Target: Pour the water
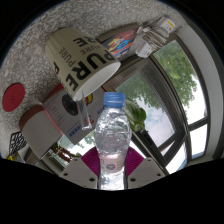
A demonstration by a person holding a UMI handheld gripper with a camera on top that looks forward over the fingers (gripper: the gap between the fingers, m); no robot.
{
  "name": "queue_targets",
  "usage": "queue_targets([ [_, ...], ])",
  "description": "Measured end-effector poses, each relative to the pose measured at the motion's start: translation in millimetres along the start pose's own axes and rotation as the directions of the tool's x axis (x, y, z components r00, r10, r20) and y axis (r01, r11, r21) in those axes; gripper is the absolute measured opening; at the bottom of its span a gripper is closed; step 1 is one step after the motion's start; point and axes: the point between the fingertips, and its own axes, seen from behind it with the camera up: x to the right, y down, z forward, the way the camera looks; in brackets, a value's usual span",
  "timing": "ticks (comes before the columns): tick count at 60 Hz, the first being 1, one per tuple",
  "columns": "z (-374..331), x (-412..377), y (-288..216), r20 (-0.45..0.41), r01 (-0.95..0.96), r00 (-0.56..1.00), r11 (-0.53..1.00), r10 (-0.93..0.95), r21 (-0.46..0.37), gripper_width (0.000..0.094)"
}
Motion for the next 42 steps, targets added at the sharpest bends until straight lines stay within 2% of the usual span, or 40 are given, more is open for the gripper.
queue_targets([
  [11,-0.9,5.9,16.1,-0.013,-0.086,0.996,0.996,0.085,-0.015,0.0293],
  [15,-6.3,18.1,37.8,-0.04,-0.25,0.968,0.967,0.249,-0.038,0.0291],
  [19,-10.1,34.2,66.6,-0.067,-0.482,0.876,0.874,0.478,-0.061,0.0292],
  [24,-22.6,46.8,104.0,-0.115,-0.782,0.623,0.619,0.774,-0.071,0.0291],
  [28,-34.0,37.5,132.5,-0.151,-0.941,0.338,0.329,0.929,-0.081,0.029],
  [30,-38.5,34.0,131.1,-0.139,-0.988,0.151,0.143,0.979,-0.067,0.029],
  [36,-51.9,8.7,124.2,-0.124,-0.949,-0.3,-0.309,0.946,-0.063,0.0291],
  [42,-52.3,-39.7,101.2,-0.118,-0.817,-0.556,-0.567,0.823,-0.104,0.029],
])
